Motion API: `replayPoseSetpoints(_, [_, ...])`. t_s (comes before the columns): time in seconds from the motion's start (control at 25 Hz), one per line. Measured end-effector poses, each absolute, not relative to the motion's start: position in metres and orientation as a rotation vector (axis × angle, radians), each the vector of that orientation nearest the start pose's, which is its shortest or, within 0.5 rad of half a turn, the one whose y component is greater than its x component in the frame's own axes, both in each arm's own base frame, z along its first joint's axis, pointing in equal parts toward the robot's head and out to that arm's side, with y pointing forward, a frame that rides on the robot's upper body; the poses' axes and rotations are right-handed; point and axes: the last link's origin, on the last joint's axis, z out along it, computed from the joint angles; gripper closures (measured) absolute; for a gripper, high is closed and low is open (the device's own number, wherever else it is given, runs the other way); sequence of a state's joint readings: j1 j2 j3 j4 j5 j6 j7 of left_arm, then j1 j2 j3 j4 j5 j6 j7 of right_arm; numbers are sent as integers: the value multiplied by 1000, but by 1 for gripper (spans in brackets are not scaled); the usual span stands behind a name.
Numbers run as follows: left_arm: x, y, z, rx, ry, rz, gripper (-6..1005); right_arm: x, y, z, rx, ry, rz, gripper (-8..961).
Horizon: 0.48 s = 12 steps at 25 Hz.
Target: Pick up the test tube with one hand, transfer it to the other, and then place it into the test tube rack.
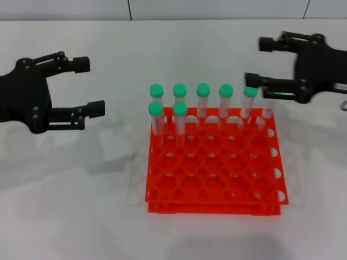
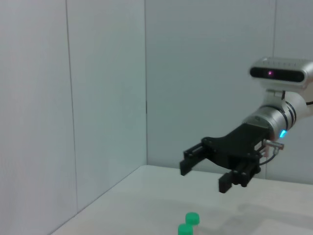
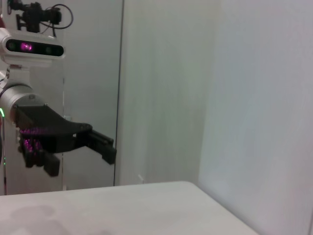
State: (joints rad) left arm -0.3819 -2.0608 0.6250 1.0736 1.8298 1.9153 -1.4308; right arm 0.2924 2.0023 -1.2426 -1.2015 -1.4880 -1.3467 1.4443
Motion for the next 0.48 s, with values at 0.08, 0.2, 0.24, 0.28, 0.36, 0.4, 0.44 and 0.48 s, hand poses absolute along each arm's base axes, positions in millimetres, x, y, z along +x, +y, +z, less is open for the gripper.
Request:
replayPoseSetpoints(0.08, [-237,294,91,-2719,-240,-842,110,203,329,57,-2612,153,734,223])
replayPoseSetpoints(0.2, [-234,297,89,-2729,-235,-846,110,221,327,63,-2613,213,668,223])
replayPoseSetpoints(0.24, [-232,297,87,-2731,-235,-852,110,227,325,64,-2615,237,634,224])
replayPoseSetpoints(0.28, [-231,298,86,-2731,-237,-858,110,232,325,65,-2618,251,610,224])
replayPoseSetpoints(0.36, [-230,298,84,-2733,-247,-871,109,239,323,65,-2627,268,570,225])
replayPoseSetpoints(0.4, [-230,298,83,-2733,-252,-875,109,242,320,65,-2643,272,551,225])
replayPoseSetpoints(0.44, [-231,298,82,-2735,-262,-881,109,242,320,65,-2643,272,551,225])
replayPoseSetpoints(0.48, [-231,297,81,-2737,-268,-886,109,243,318,65,-2650,274,549,225])
